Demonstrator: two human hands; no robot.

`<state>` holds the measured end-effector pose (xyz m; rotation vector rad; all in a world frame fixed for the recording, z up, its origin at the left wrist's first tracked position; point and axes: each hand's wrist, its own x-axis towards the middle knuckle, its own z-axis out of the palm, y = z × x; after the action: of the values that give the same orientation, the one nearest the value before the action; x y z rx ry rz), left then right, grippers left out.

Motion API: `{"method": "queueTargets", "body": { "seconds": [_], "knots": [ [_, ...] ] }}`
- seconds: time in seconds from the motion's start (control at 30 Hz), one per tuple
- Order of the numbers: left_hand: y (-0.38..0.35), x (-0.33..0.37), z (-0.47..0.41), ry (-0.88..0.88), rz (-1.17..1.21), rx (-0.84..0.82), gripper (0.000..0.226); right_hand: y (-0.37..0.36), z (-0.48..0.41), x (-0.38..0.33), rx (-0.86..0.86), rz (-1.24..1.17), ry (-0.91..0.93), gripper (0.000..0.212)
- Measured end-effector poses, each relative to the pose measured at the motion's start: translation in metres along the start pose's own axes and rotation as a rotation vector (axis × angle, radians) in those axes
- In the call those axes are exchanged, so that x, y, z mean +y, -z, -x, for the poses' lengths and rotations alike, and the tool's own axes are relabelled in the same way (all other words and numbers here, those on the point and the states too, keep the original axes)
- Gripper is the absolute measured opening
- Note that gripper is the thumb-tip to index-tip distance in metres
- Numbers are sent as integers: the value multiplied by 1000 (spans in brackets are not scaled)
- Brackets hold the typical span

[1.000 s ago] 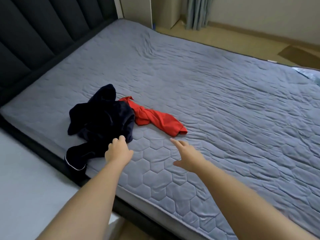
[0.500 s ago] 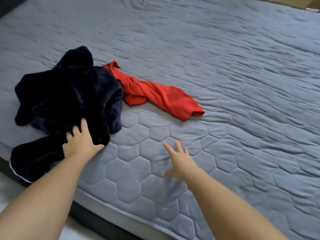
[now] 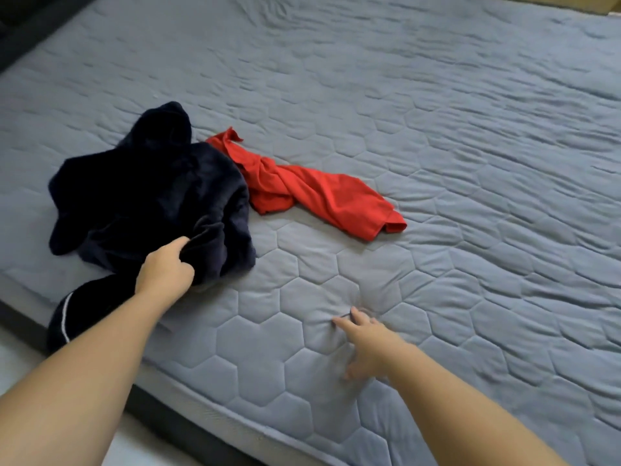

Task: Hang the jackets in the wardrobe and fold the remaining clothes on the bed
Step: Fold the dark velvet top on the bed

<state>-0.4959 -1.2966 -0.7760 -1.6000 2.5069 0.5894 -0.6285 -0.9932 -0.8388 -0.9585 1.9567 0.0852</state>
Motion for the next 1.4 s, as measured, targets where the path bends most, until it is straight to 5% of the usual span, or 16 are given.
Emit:
{"method": "queueTargets", "body": {
  "seconds": [0.13, 0.37, 0.6, 0.73, 0.8, 0.93, 1.1, 1.23, 1.4],
  "knots": [
    [79, 55, 8, -126, 65, 62, 60, 41, 49, -19, -10, -25, 24, 95],
    [249, 152, 81, -296, 120, 103, 54, 176, 174, -58, 288, -26, 127, 92],
    [422, 252, 248, -506, 210, 225, 45, 273, 353, -104, 602, -350, 356, 96],
    [504, 299, 359, -665, 200, 286, 41, 299, 464, -110, 689, -302, 380, 110],
    [533, 316, 413, -739, 204, 299, 37, 303, 517, -98, 763, -237, 329, 97],
    [567, 338, 494, -789, 70, 319, 33, 315, 615, -55, 1097, -402, 344, 14],
    [555, 346, 556, -1031, -361, 386, 14, 339, 727, 26, 1347, -472, 195, 18],
    [537, 369, 573, -1213, -767, 589, 55, 333, 783, 73, 1321, -299, 104, 17],
    [529, 405, 581, -1149, -506, 612, 29, 314, 827, 109, 1298, -102, -3, 11]
  ]
}}
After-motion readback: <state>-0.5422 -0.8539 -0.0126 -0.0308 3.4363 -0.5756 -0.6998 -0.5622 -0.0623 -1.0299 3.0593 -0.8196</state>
